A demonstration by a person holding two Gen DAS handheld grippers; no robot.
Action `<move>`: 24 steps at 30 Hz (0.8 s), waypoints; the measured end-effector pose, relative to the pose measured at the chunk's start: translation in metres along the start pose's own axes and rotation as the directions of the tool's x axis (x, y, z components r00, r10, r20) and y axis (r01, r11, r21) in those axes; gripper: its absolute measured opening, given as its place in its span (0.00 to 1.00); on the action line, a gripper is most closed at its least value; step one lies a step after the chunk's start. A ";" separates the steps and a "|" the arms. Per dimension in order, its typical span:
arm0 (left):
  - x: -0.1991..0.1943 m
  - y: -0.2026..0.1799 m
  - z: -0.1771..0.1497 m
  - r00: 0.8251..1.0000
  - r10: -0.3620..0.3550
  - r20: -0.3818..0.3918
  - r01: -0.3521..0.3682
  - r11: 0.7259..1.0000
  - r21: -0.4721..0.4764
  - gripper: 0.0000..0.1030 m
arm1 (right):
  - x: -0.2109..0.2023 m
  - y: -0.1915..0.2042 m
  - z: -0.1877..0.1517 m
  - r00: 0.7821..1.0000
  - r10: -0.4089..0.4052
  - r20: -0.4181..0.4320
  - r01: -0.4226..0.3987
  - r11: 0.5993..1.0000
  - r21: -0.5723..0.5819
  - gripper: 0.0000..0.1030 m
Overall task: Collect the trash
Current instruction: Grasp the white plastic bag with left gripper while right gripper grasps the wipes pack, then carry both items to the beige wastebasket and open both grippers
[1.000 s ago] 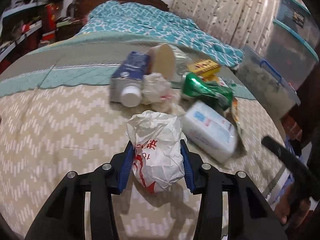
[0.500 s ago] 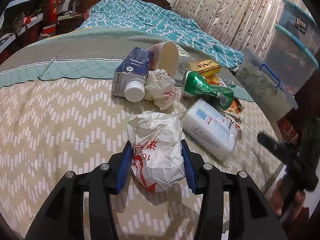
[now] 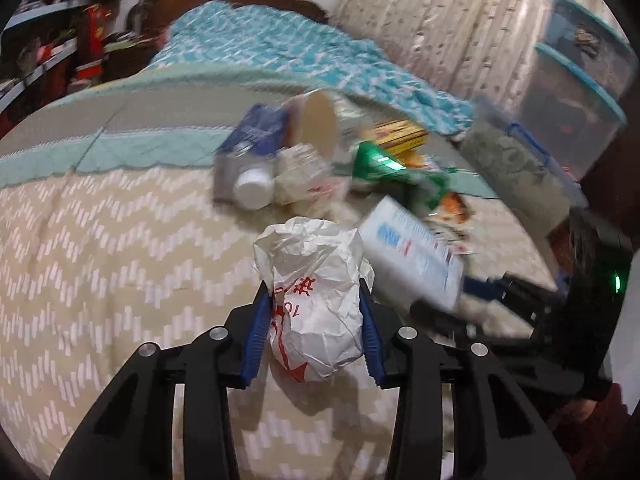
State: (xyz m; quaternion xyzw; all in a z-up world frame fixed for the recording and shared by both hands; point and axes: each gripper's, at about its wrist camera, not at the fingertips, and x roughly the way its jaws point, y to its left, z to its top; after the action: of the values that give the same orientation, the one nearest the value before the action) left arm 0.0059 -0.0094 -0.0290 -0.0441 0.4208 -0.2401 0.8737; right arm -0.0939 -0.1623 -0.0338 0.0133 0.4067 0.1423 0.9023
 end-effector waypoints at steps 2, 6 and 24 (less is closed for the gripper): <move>-0.005 -0.013 0.003 0.999 -0.051 0.008 0.051 0.998 0.032 0.37 | -0.023 -0.008 -0.020 0.998 -0.035 0.052 0.033 0.998 0.045 0.56; 0.006 -0.064 0.014 0.983 -0.174 -0.048 0.180 0.971 0.160 0.37 | -0.068 -0.068 -0.056 0.982 -0.144 0.125 0.102 0.949 0.298 0.56; 0.243 -0.417 0.083 0.863 -0.342 -0.373 0.485 0.769 0.417 0.60 | -0.159 -0.357 -0.109 0.860 -0.511 0.004 0.300 0.511 0.805 0.75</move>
State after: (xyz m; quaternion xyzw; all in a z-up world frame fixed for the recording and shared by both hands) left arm 0.0383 -0.4982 -0.0330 0.1234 0.4413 -0.5318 0.7122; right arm -0.1865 -0.5570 -0.0409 0.3252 0.3058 -0.2684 0.8536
